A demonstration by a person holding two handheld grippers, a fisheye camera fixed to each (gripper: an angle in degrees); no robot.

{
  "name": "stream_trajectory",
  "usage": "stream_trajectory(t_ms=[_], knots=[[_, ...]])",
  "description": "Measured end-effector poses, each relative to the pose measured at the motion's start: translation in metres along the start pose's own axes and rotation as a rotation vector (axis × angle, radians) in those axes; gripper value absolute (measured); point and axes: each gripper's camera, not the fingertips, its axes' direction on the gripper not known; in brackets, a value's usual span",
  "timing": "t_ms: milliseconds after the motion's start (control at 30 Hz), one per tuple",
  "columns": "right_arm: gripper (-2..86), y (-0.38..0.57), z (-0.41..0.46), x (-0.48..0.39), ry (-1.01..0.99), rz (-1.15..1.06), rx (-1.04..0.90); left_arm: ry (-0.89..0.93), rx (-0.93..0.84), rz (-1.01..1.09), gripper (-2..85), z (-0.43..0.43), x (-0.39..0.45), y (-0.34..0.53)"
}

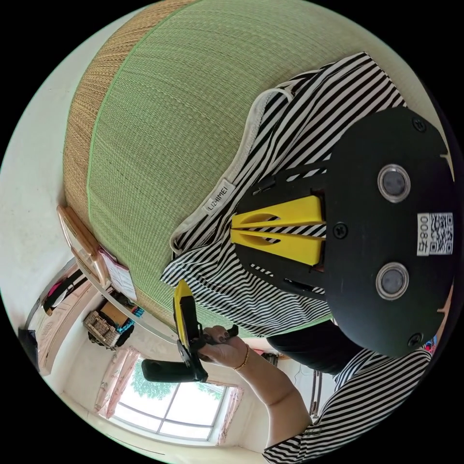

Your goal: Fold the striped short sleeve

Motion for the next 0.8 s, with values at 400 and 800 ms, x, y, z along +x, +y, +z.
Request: stream_trajectory(t_ms=[400, 800], knots=[[0.0, 0.052, -0.016, 0.024, -0.051, 0.085, 0.052, 0.056, -0.158, 0.163, 0.5, 0.067, 0.027, -0.017], [0.0, 0.086, -0.044, 0.038, 0.006, 0.134, 0.144, 0.023, -0.113, 0.117, 0.2, 0.063, 0.009, 0.001]])
